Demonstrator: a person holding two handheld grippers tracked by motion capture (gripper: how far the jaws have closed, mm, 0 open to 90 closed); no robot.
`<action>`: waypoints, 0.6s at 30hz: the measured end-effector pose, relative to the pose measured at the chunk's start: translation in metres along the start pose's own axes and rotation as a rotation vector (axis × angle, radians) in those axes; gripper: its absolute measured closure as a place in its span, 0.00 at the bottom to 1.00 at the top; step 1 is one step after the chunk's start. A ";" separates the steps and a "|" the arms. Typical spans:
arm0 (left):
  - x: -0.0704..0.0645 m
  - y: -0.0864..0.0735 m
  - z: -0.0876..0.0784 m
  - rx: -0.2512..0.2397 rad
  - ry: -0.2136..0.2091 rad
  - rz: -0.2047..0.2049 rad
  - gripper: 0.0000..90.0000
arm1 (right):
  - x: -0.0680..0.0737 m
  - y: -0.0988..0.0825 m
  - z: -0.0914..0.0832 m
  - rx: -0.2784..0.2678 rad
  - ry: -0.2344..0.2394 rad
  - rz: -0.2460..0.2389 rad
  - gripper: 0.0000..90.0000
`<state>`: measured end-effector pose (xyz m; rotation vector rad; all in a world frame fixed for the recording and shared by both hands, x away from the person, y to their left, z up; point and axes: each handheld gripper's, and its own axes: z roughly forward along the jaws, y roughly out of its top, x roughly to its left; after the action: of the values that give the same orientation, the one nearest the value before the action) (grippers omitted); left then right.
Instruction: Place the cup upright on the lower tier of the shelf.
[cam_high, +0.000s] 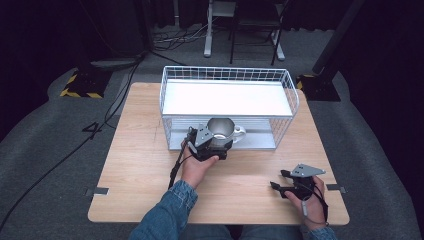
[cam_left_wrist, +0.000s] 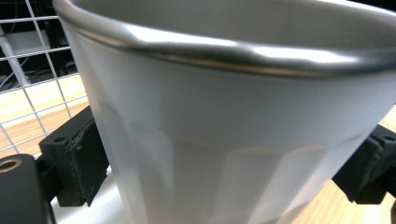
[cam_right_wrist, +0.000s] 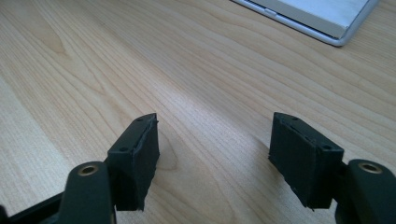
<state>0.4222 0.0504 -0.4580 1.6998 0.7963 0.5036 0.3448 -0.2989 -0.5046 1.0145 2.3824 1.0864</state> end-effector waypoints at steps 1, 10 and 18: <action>0.001 0.000 0.002 -0.002 0.002 -0.002 0.08 | 0.000 0.000 0.000 0.000 0.001 0.000 0.37; 0.008 -0.002 0.021 -0.005 0.024 0.002 0.08 | -0.001 0.001 0.001 -0.002 0.016 -0.010 0.37; 0.009 -0.004 0.034 -0.017 0.046 0.010 0.08 | -0.003 0.002 0.002 -0.002 0.019 -0.015 0.37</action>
<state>0.4511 0.0342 -0.4714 1.6826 0.8145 0.5571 0.3488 -0.2987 -0.5047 0.9891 2.3994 1.0971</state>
